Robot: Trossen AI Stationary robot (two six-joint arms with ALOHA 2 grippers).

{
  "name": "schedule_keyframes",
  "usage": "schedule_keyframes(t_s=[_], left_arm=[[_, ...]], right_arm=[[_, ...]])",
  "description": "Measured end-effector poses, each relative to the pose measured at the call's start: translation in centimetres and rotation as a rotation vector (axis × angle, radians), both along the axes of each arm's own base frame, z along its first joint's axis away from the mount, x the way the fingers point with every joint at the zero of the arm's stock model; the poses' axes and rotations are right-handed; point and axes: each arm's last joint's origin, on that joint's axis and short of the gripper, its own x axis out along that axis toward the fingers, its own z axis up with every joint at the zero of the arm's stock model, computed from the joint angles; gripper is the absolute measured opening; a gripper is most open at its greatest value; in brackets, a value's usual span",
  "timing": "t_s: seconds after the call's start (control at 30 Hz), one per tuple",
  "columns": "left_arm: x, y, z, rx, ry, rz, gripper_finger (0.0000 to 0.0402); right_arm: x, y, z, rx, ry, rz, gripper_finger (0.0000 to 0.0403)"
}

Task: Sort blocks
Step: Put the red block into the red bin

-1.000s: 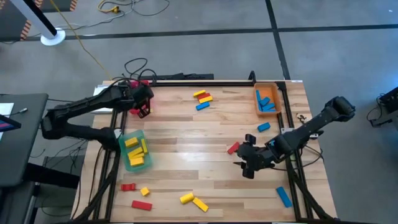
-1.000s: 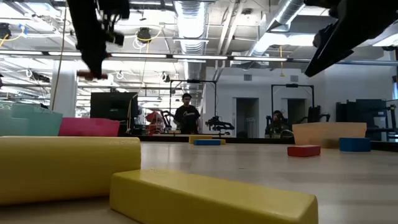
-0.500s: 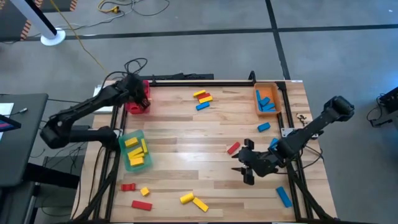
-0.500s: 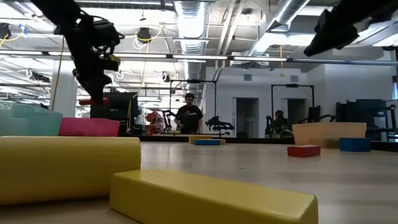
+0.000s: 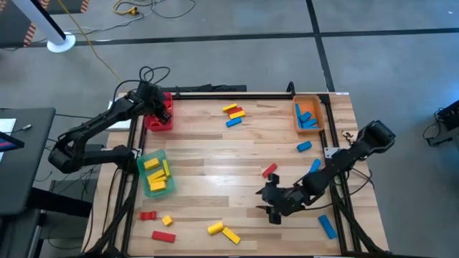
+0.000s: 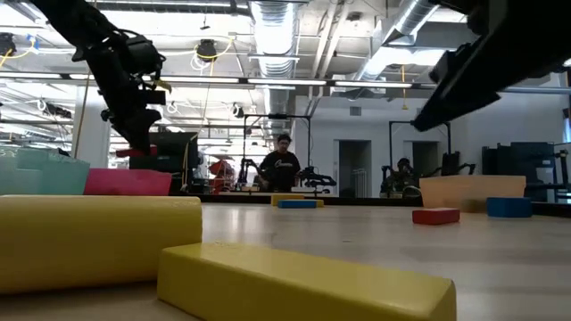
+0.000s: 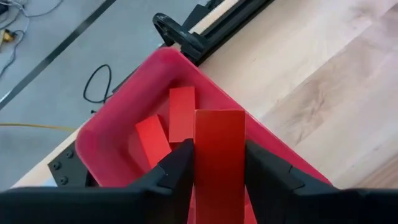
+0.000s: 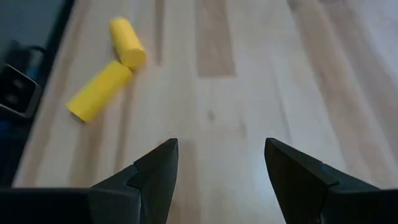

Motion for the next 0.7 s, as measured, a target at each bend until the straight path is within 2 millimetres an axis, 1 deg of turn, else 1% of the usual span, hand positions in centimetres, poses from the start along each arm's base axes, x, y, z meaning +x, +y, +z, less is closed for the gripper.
schedule_keyframes(t_s=[0.2, 0.33, 0.43, 0.6, 0.7], left_arm=[[0.0, 0.0, 0.0, -0.004, -0.002, 0.005, 0.0182], [0.0, 0.0, 0.0, -0.006, -0.011, 0.014, 0.0207], [0.1, -0.1, 0.0, -0.021, -0.036, 0.003, 0.0214], [0.5, -0.3, 0.0, -0.070, -0.116, -0.056, 0.0214], [0.9, -0.6, 0.0, -0.100, -0.160, -0.101, 0.0214]], right_arm=[[1.5, 1.2, -1.1, 0.036, -0.085, 0.064, 0.0255], [2.2, 1.6, -1.9, 0.043, -0.117, 0.082, 0.0255], [2.8, 2.0, -2.7, 0.070, -0.146, 0.099, 0.0255], [3.8, 2.6, -3.9, 0.106, -0.189, 0.144, 0.0255], [4.5, 2.8, -4.5, 0.115, -0.187, 0.153, 0.0255]])
